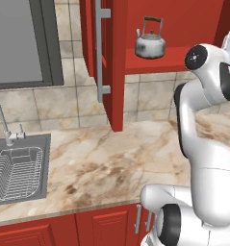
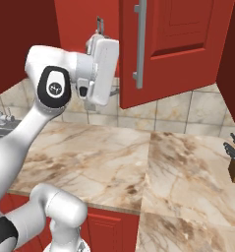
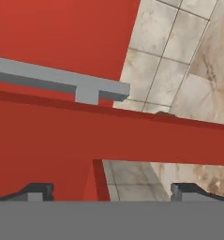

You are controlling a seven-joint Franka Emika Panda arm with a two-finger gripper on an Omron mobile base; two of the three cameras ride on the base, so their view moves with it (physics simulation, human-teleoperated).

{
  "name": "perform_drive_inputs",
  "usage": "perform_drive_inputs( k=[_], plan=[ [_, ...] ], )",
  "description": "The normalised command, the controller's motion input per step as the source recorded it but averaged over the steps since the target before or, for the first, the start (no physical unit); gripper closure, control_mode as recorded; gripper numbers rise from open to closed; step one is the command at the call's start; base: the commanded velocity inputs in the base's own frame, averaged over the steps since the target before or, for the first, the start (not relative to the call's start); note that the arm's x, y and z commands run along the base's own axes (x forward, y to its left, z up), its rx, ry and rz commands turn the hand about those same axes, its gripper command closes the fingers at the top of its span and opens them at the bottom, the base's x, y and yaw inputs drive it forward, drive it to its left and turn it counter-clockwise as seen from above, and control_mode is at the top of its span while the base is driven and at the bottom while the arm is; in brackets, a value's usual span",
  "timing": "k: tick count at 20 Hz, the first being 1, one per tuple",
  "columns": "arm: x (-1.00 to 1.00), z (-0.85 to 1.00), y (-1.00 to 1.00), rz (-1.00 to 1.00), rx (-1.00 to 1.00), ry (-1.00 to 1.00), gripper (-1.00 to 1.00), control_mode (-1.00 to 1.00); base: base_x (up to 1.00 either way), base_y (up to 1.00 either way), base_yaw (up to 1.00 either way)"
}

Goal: Open the cabinet, pick the kettle from the cabinet, and place it in the sink.

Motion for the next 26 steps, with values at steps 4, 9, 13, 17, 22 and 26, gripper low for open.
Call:
perform_drive_inputs(
  k=[4,9,13,17,22,26],
  plan=[
    [-0.18,0.0,-0.27,-0.15,0.0,0.01,-1.0,-1.0,0.0,0.0,0.0],
    [-0.32,0.0,-0.36,-0.1,0.01,0.0,-1.0,-1.0,0.0,0.0,0.0],
    [-0.41,0.0,-0.43,-0.14,0.02,0.01,-1.0,-1.0,0.0,0.0,0.0],
    [-0.36,0.0,-0.63,-0.07,0.04,0.02,-1.0,-1.0,0.0,0.0,0.0],
    [-0.35,0.0,-0.67,-0.04,0.03,0.01,-1.0,-1.0,0.0,0.0,0.0],
    [-0.35,0.0,-0.67,-0.05,0.02,0.01,-1.0,-1.0,0.0,0.0,0.0]
  ],
)
